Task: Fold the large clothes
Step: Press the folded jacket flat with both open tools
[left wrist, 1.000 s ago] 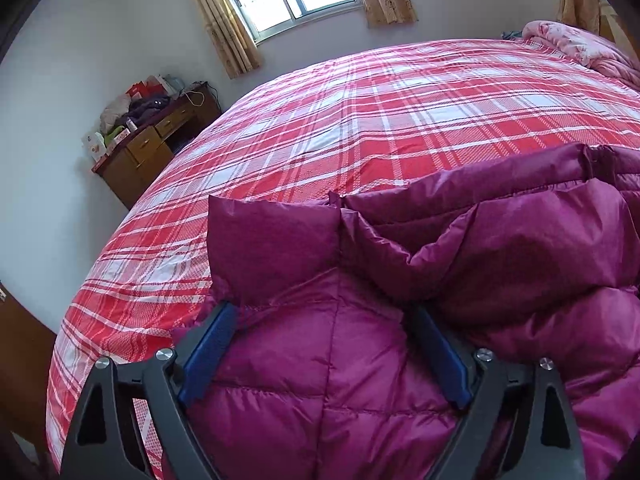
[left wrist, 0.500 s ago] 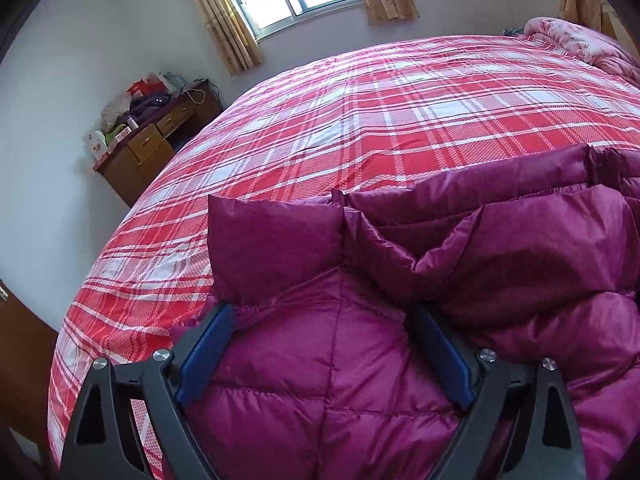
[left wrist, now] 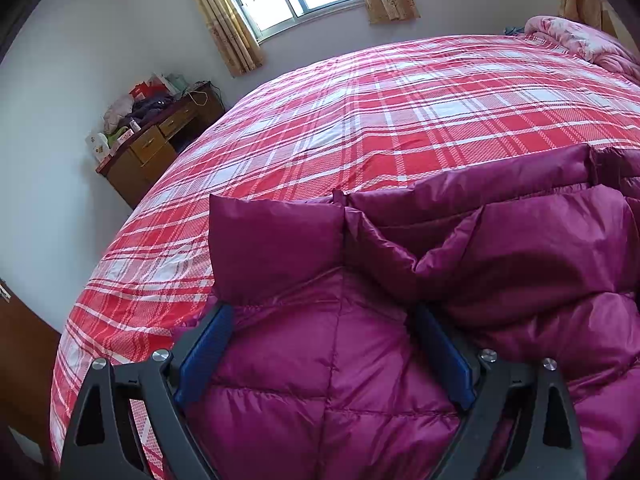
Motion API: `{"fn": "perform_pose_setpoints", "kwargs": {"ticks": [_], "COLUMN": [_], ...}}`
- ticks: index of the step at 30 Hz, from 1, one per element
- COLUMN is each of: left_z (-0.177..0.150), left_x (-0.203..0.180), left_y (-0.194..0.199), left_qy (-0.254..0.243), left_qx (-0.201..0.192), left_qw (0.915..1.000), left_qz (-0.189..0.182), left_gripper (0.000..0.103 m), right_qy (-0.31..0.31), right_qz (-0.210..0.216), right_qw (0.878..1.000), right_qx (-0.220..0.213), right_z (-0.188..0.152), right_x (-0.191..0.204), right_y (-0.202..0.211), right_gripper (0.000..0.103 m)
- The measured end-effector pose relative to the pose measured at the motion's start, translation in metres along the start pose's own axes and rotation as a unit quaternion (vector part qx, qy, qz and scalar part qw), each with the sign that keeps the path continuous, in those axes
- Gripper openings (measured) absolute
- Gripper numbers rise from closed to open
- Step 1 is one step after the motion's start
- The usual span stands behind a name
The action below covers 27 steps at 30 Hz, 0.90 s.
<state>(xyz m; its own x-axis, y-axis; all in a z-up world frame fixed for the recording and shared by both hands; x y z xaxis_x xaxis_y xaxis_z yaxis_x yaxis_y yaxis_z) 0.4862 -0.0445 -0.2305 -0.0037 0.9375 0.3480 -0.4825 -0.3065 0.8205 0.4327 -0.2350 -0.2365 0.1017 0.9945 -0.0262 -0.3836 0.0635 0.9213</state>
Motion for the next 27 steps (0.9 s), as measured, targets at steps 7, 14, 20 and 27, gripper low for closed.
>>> {"fn": "perform_pose_setpoints", "kwargs": {"ticks": [7, 14, 20, 27], "left_z": [0.0, -0.005, -0.029, -0.045], "left_x": [0.0, 0.013, 0.034, 0.013], "left_y": [0.0, 0.011, 0.057, 0.038], "left_qy": [0.0, 0.017, 0.055, 0.034], "left_qx": [-0.001, 0.019, -0.024, -0.03], "left_qw": [1.0, 0.9994, 0.9961, 0.9983], "left_qz": [0.001, -0.024, -0.065, -0.037], "left_gripper": [0.093, 0.093, 0.093, 0.094], "right_qy": [0.001, -0.004, 0.015, 0.028], "right_qz": [-0.003, -0.001, 0.038, -0.007], "right_qw": [1.0, 1.0, 0.998, 0.999], "right_qx": [0.0, 0.006, -0.047, -0.042], "right_z": [0.001, -0.003, -0.027, -0.038], "right_x": [0.0, 0.0, 0.032, 0.043], "right_y": [0.0, 0.017, 0.061, 0.03], "right_gripper": [0.088, 0.089, 0.09, 0.098]}}
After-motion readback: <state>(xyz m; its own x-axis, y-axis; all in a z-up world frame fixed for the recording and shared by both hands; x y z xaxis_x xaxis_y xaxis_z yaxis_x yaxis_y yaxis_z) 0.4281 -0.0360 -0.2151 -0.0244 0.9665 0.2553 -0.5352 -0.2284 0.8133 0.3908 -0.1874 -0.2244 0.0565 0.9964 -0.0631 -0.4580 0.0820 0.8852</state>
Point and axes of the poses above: each gripper's, at about its wrist camera, not at the fingertips, and y roughly against the way its jaws point, x to its left, z to its top, the point moved 8 cm from there along -y, roughly the way its jaws point, and after that the axes turned 15 degrees about x, right-handed, at the moved point
